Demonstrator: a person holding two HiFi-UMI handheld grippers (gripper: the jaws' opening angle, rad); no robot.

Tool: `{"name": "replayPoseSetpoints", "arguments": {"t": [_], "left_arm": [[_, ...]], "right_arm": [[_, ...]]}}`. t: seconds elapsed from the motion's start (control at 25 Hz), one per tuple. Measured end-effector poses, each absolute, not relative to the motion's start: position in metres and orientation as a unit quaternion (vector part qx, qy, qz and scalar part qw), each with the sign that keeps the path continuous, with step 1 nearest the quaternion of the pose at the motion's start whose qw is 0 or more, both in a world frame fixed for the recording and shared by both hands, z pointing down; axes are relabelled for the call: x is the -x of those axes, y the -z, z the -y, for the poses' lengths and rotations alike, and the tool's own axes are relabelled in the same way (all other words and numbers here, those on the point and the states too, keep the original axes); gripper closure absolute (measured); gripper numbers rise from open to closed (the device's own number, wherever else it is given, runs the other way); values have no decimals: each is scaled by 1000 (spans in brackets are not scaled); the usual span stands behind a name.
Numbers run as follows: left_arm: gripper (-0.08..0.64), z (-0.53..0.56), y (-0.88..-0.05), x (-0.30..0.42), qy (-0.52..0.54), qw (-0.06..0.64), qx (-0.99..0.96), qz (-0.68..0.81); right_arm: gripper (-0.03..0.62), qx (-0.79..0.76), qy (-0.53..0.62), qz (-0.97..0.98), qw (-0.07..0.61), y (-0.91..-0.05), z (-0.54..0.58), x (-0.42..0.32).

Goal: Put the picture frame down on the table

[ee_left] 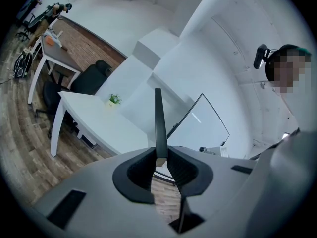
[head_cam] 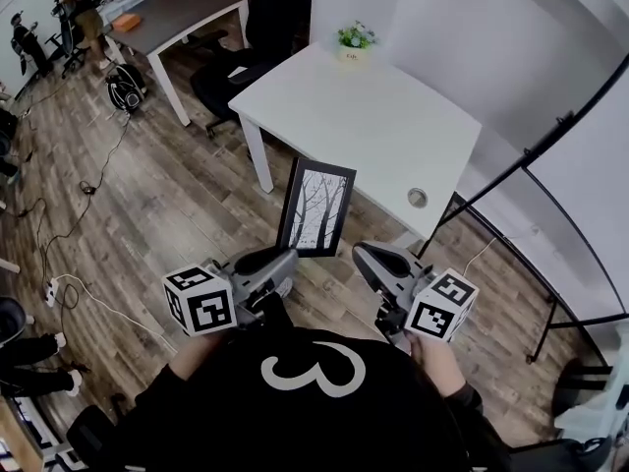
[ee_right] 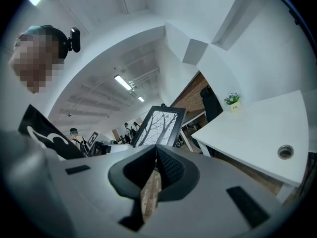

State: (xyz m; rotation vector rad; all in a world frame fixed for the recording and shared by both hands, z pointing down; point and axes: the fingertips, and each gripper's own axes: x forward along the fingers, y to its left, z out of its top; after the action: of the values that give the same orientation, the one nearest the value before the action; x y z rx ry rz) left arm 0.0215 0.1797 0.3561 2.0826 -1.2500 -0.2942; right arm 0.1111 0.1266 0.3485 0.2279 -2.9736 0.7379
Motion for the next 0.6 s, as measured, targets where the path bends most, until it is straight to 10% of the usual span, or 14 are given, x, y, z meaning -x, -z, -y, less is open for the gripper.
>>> {"name": "replayPoseSetpoints", "arguments": {"t": [0.6], "left_arm": [[480,-48,-351,95,89,359,-829,419]], "right_arm": [[569,-159,-259,952,32,-351,-12,-10]]}}
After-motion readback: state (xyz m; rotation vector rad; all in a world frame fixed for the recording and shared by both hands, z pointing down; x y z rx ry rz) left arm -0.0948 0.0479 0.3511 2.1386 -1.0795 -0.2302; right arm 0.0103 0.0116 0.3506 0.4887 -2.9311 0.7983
